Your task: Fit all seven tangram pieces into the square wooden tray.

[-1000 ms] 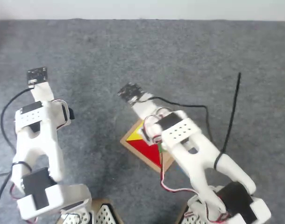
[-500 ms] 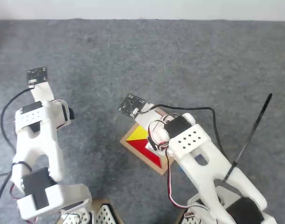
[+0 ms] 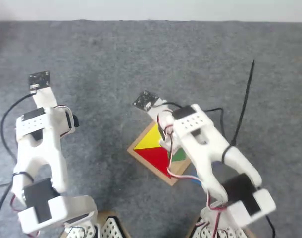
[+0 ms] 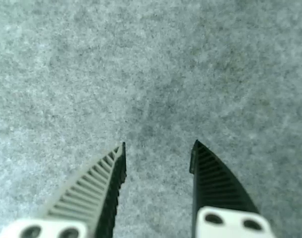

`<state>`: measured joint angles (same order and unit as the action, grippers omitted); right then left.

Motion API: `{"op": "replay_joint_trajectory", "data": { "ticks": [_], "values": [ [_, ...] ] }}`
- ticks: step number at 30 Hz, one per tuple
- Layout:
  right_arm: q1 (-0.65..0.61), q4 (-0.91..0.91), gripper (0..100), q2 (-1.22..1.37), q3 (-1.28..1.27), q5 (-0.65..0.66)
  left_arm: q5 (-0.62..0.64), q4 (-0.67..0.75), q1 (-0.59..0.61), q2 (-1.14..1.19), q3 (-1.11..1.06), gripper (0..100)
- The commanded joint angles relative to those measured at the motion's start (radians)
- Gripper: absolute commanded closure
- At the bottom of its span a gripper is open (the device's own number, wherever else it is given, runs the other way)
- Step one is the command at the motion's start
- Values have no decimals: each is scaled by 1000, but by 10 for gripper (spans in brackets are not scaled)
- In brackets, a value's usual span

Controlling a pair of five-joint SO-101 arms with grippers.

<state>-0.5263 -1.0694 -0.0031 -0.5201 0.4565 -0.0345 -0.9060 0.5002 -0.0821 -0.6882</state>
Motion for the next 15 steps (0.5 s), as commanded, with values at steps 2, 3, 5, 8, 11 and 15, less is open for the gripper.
{"op": "replay_joint_trajectory", "data": {
  "ticks": [2, 3, 5, 8, 11, 15],
  "values": [
    [8, 44, 990, 30, 114, 3, 5, 3, -3, -41, 4, 794],
    [12, 58, 990, 39, 117, 3, 5, 3, -3, -41, 4, 794],
    [15, 79, 990, 48, 114, 2, 5, 3, -3, -41, 4, 794],
    [15, 101, 990, 31, 98, -31, 5, 3, -3, -41, 4, 794],
    [27, 134, 990, -12, 75, -63, 5, 3, -3, -41, 4, 794],
    [101, 194, 990, -102, 15, -118, 5, 3, -3, -41, 4, 794]
  ]
}}
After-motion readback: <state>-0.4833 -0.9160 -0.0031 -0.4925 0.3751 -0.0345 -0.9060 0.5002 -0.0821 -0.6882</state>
